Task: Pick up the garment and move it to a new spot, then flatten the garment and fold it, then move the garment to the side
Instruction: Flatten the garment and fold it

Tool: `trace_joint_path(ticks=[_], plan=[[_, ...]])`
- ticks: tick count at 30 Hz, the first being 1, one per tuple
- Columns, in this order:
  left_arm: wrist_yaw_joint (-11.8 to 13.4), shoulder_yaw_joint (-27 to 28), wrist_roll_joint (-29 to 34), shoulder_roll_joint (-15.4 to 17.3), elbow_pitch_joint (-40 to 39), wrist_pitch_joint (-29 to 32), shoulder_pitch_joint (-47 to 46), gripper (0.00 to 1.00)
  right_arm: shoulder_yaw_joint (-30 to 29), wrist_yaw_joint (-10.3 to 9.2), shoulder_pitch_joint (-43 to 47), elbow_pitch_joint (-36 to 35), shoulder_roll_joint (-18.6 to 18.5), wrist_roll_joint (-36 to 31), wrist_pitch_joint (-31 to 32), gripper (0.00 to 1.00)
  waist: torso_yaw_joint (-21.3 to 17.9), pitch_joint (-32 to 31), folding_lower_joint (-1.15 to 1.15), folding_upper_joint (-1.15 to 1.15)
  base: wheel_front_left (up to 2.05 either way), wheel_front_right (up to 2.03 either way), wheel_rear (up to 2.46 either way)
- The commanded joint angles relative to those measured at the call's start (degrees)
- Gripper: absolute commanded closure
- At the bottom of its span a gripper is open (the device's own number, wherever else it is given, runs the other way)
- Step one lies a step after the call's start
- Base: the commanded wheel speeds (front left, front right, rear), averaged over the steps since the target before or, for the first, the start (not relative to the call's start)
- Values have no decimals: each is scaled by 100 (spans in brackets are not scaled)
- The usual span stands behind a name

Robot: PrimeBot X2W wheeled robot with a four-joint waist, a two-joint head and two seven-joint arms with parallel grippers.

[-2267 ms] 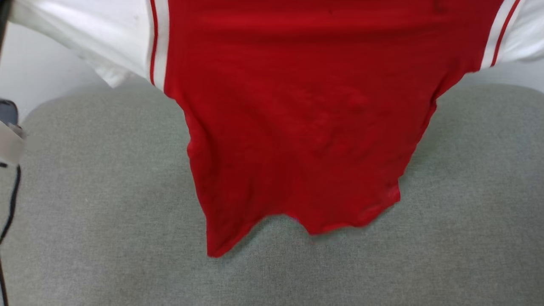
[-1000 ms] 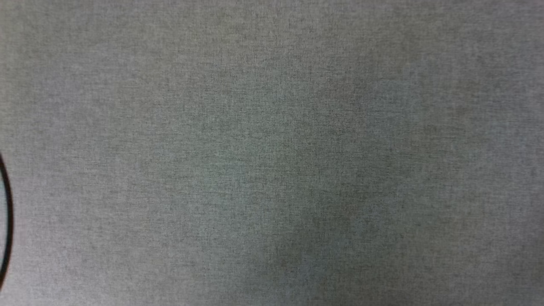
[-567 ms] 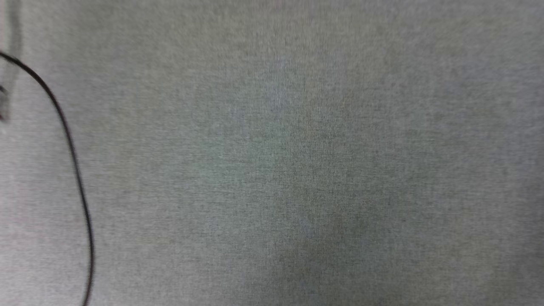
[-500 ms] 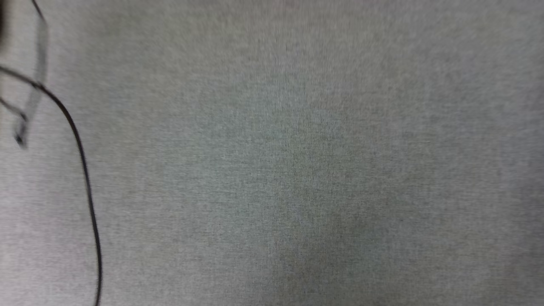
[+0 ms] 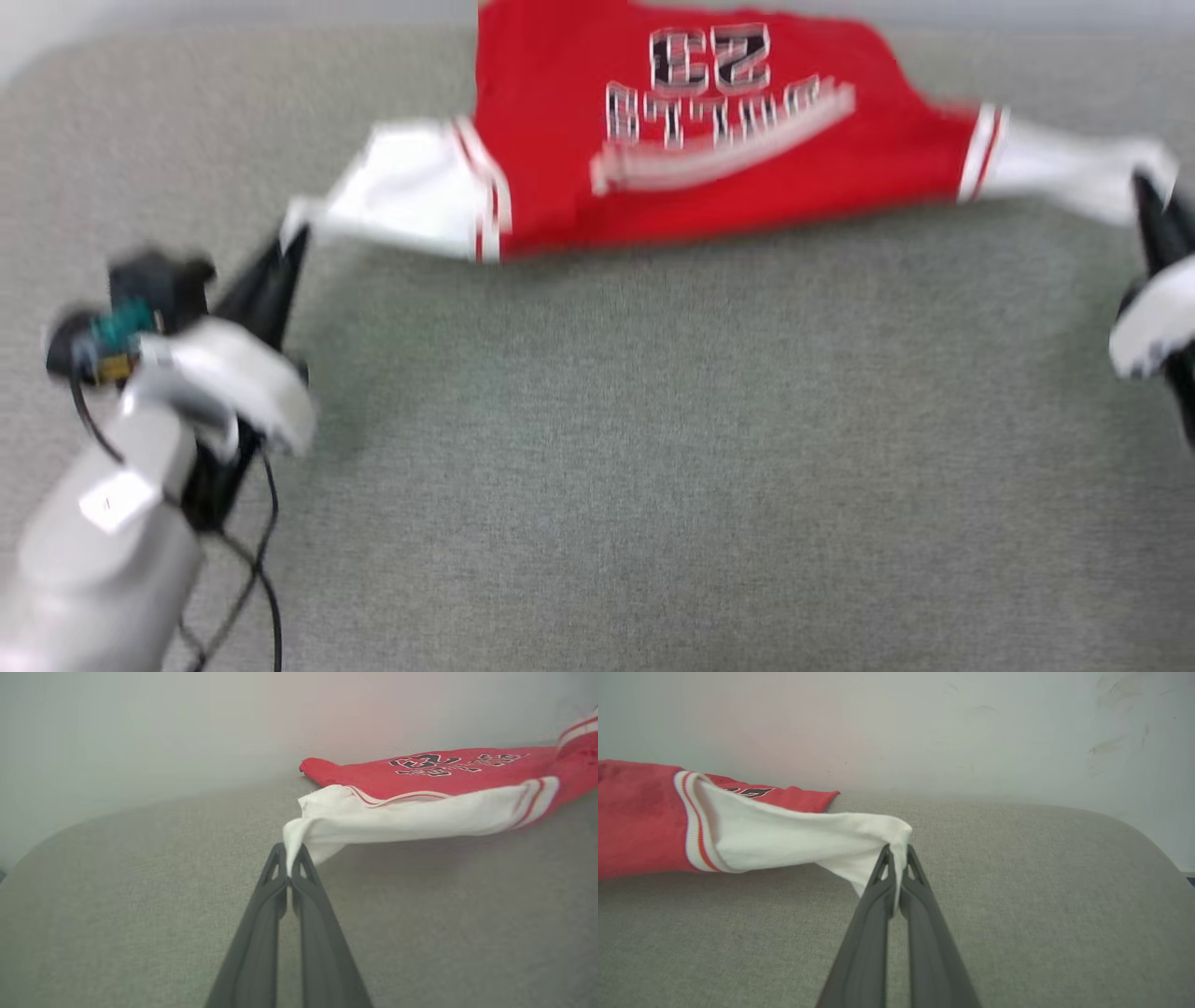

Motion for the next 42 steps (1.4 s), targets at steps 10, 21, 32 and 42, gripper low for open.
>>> trace_joint_path(ticks=[10,21,32,42], plan=[[209,-150,-306,274,-425,293,1631,100,486,-11,1597,-737,-453,879,536,100,-128,-873,2,0,0,0,0],[484,-310,-730,568,-1115,754,3249,100,708,-11,3147,-1501,-1020,1894,1871,100,-225,-1743,2,0,0,0,0],[619,-356,-1186,957,-2062,1255,4292,100,504,-11,4414,-2490,-1467,2634,3010,100,-203,-1932,2,0,0,0,0],[472,-563,-1275,1169,-3131,1852,4236,100,22,-8,4306,-3203,-1461,2531,3765,0,-168,-1554,2,0,0,0,0]])
